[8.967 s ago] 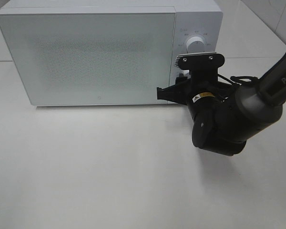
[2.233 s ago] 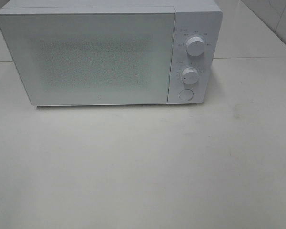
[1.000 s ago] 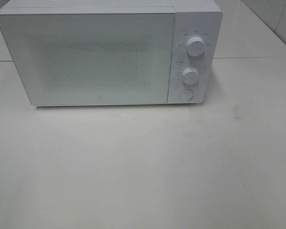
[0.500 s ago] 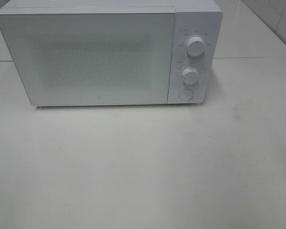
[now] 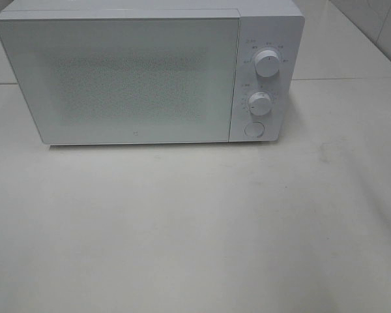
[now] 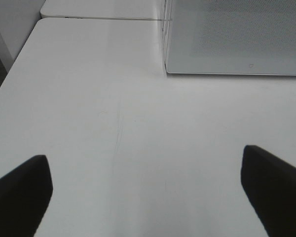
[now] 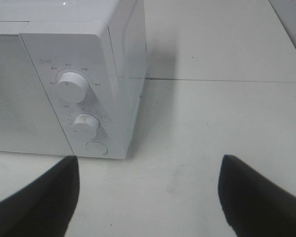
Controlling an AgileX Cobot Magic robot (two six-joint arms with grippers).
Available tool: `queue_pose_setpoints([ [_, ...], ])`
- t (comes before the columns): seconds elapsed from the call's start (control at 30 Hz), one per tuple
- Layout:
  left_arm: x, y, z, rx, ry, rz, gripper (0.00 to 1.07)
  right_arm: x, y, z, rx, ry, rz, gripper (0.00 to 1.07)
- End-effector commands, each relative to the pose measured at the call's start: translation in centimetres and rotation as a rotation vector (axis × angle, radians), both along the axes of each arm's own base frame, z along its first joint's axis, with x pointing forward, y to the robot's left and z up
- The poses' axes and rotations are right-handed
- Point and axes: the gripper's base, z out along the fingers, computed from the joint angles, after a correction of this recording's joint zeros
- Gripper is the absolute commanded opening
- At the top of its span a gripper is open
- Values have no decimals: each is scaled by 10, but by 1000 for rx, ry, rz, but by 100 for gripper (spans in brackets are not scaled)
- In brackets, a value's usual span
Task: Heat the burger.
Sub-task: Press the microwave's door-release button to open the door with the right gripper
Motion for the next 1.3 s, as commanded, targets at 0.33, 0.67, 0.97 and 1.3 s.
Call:
queue_pose_setpoints([
  [0.33,-2,0,0,3,-29,6,96,47,5,-24,-5,-48,-3,75],
  [0.67,-2,0,0,3,-29,6,96,72,8,-59,2,-117,-5,75],
  [0.97,-2,0,0,3,-29,6,96,92,25,-83,-64,-185,59,75],
  [1.3,-2,0,0,3,-29,6,96,99,58,-119,-112,-184,7,75],
])
